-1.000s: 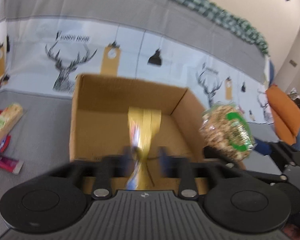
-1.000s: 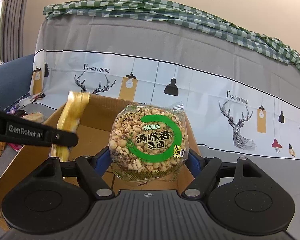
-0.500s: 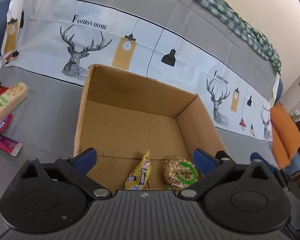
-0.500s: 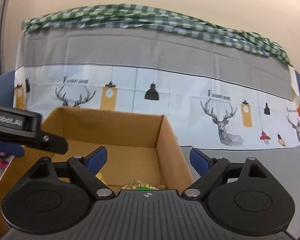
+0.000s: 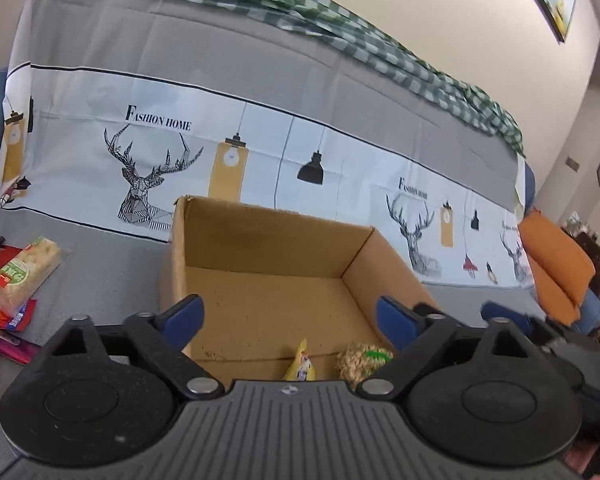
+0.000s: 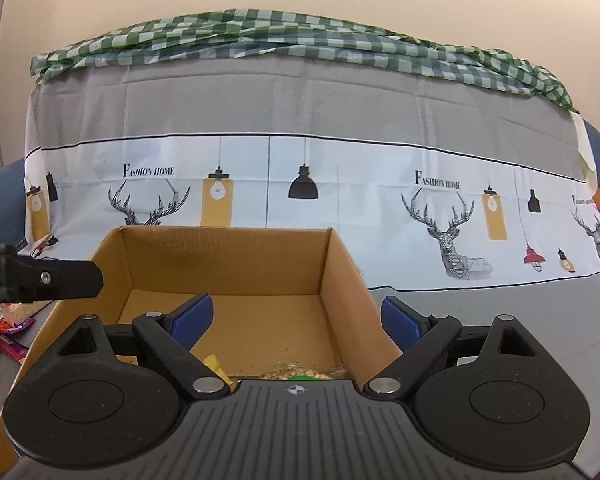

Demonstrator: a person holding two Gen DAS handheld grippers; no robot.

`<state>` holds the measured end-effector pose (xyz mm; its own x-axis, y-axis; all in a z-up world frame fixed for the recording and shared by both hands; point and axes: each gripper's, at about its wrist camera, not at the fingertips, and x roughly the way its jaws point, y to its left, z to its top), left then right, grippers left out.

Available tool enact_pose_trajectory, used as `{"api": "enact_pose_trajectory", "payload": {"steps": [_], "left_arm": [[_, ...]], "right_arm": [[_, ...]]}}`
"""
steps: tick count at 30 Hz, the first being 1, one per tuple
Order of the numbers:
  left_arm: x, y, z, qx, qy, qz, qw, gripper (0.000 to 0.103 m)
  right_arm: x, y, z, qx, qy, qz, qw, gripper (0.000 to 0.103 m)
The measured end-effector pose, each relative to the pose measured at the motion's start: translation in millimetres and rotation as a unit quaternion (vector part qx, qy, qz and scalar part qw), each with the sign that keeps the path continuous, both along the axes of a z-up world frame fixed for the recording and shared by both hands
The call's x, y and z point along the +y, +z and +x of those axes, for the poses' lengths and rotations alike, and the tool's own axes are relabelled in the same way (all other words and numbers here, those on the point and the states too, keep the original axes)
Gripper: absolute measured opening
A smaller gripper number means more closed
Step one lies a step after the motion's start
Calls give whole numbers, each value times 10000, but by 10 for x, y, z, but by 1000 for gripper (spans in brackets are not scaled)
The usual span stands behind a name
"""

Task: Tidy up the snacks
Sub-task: 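Open the left tool over the box while the right tool releases the round pack into it, then grasp the clear cracker bag with the left tool while the right tool moves to the pile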

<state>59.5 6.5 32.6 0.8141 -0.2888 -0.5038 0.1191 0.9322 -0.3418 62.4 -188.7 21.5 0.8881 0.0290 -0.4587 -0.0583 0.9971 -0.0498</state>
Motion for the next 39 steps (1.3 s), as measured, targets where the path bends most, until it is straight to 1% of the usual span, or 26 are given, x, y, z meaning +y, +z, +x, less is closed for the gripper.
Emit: {"api": "enact_pose_trajectory", "payload": {"steps": [1, 2, 3, 4, 5, 6, 7, 8, 9, 10, 12, 14, 17, 18, 19, 20, 21, 22, 24, 25, 27, 29, 33, 34, 39], "left_arm": [[30, 1, -14, 49, -44, -43, 10000, 85], [69, -1, -24, 161, -131, -109, 9997, 79], [117, 1, -23, 284, -228, -163, 9992, 68], [161, 6, -28, 389, -325, -200, 9985, 63], [202, 27, -44, 466, -418, -193, 9979, 54], [244, 46, -59, 533, -457, -160, 9974, 46], [300, 73, -74, 642, -478, -170, 9966, 40], [364, 86, -85, 759, -524, -234, 9955, 31], [436, 108, -99, 865, -594, -295, 9940, 29], [502, 131, -126, 889, -619, -263, 9938, 29], [654, 171, -186, 841, -537, 34, 9950, 26], [870, 156, -219, 808, -354, 161, 9960, 25], [1255, -21, -301, 795, 166, 42, 9967, 25], [1400, -138, -321, 995, 412, -22, 9942, 25], [1570, -231, -309, 1371, 767, -219, 9873, 24], [1732, -264, -325, 1463, 991, -479, 9831, 24], [1890, -281, -346, 1464, 1156, -783, 9793, 24], [2017, -305, -368, 1482, 1303, -1005, 9752, 25], [2174, -384, -391, 1685, 1590, -1145, 9660, 31], [2219, -418, -382, 1803, 1696, -1168, 9618, 34], [2315, -468, -377, 1956, 1862, -1229, 9550, 48], [2386, -496, -390, 2066, 2032, -1254, 9489, 55], [2499, -580, -410, 2277, 2219, -1378, 9380, 60], [2503, -592, -417, 2312, 2241, -1405, 9363, 60], [2540, -647, -403, 2486, 2329, -1408, 9296, 67]], "right_arm": [[33, 3, -2, 8, 6, -22, 10000, 90], [59, 4, -1, 23, 26, -30, 10000, 89], [83, 7, -7, 39, 52, -23, 10000, 85], [112, 11, -10, 65, 68, -7, 10000, 80], [141, 13, -15, 86, 75, 17, 9999, 77], [171, 16, -22, 106, 89, 49, 9999, 72], [203, 19, -28, 129, 111, 95, 9998, 66], [233, 23, -36, 152, 142, 144, 9997, 63], [263, 30, -47, 174, 195, 202, 9995, 57], [299, 38, -60, 187, 262, 261, 9991, 51], [377, 55, -89, 203, 409, 359, 9983, 46], [450, 76, -118, 211, 556, 458, 9972, 43], [584, 107, -177, 195, 809, 638, 9945, 42], [640, 113, -191, 192, 883, 656, 9937, 42], [704, 117, -205, 193, 967, 672, 9929, 42], [769, 121, -216, 201, 1046, 683, 9920, 42], [835, 118, -231, 213, 1127, 673, 9911, 42], [907, 114, -246, 227, 1209, 643, 9903, 42], [1059, 95, -254, 254, 1390, 575, 9883, 42], [1125, 86, -258, 271, 1477, 542, 9872, 42], [1250, 68, -256, 322, 1636, 524, 9846, 42], [1352, 44, -253, 376, 1742, 546, 9825, 42], [1579, -22, -248, 525, 1952, 558, 9778, 42], [1637, -35, -258, 542, 2008, 542, 9766, 42], [1905, -101, -284, 633, 2288, 445, 9704, 42]]}}
